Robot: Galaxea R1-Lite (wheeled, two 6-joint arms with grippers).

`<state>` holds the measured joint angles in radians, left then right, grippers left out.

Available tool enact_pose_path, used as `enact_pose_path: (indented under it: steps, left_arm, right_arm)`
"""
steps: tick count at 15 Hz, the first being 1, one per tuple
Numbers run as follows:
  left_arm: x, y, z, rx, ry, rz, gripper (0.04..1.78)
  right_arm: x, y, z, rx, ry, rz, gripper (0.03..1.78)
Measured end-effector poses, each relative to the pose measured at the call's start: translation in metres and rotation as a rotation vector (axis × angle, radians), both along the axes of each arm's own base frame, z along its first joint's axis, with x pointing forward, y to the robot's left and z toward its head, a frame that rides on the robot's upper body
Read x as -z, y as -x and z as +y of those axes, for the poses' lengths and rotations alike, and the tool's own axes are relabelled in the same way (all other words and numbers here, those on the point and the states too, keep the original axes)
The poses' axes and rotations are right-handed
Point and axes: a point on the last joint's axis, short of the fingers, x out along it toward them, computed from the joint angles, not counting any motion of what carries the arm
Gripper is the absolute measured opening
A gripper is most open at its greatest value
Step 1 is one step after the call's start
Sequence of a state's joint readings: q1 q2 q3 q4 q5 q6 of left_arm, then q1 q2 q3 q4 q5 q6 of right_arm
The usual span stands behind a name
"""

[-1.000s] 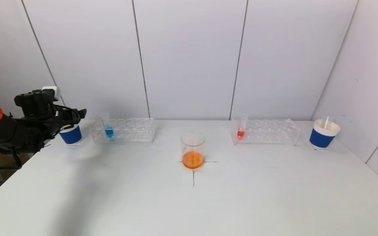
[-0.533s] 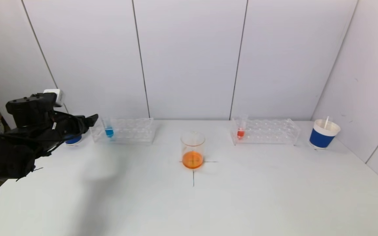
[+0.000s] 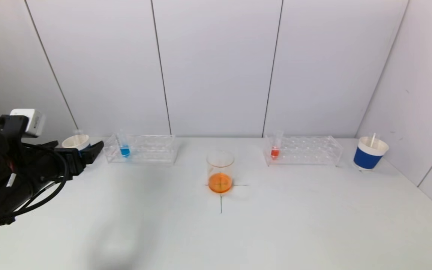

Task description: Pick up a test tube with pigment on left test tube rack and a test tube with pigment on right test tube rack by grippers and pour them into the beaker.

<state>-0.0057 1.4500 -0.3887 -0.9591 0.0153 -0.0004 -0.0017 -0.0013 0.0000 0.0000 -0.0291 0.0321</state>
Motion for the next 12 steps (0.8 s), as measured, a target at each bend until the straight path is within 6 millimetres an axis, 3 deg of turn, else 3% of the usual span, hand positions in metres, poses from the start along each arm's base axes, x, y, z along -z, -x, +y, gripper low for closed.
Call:
enact_pose_path:
  steps: [7, 12]
  left_arm:
    - [-0.003, 0.106, 0.0, 0.005, -0.001, -0.022, 1.76]
    - [0.008, 0.177, 0.001, 0.01, -0.001, -0.002, 1.76]
  right_arm:
    - [0.0, 0.0, 0.0, 0.0, 0.0, 0.0, 1.76]
    - [0.0, 0.0, 0.0, 0.0, 0.0, 0.0, 1.76]
